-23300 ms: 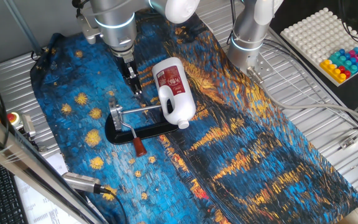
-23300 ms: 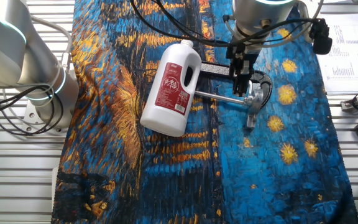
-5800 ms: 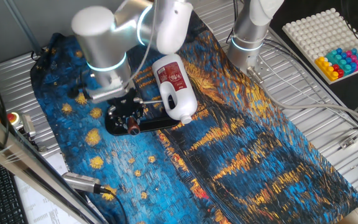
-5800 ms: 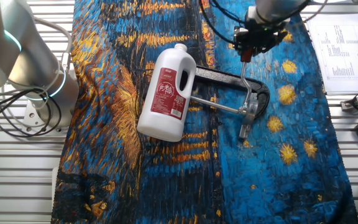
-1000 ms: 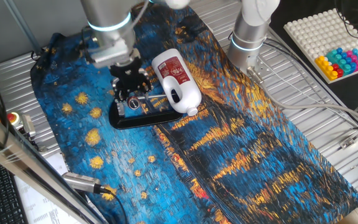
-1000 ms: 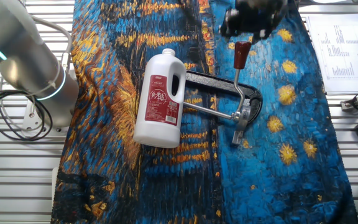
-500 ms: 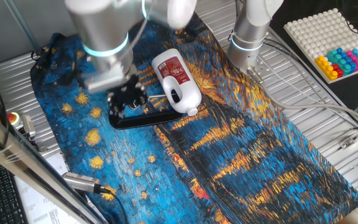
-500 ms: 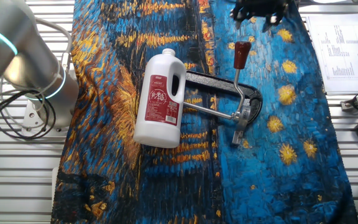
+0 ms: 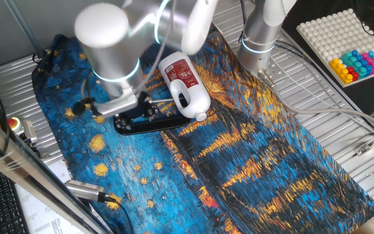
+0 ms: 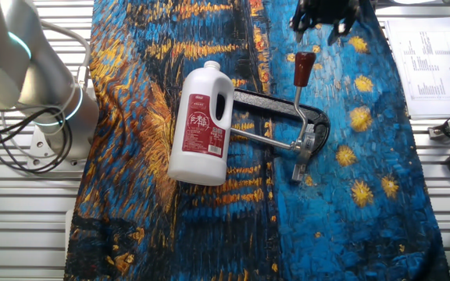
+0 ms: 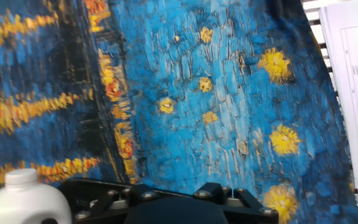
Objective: Pull up the lever
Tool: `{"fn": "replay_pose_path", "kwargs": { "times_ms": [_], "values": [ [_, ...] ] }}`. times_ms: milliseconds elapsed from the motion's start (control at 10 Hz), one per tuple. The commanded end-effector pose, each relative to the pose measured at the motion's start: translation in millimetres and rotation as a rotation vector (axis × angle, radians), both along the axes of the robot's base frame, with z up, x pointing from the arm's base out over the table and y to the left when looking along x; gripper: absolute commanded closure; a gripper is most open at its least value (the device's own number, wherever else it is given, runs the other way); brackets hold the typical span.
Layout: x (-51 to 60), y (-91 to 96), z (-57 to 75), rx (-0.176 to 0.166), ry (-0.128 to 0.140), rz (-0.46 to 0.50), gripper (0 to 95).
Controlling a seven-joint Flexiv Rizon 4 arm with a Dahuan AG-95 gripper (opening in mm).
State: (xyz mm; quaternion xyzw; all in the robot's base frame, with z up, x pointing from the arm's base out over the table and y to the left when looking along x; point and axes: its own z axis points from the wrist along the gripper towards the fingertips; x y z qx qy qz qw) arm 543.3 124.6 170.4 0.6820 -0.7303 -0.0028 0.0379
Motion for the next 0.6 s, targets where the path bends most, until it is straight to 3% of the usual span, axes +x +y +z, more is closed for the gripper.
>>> {"fn": "replay_pose_path", "kwargs": {
  "times_ms": [100, 200, 500, 600],
  "values": [
    [1.8, 4.9, -0.1, 0.023, 0.057, -0.017, 57.0],
    [2.7, 6.9, -0.7, 0.015, 0.075, -0.014, 57.0],
    [4.4, 9.9, -2.3, -0.003, 0.087, 0.007, 57.0],
    [4.4, 10.9, -4.8, -0.03, 0.096, 0.039, 57.0]
  ]
}}
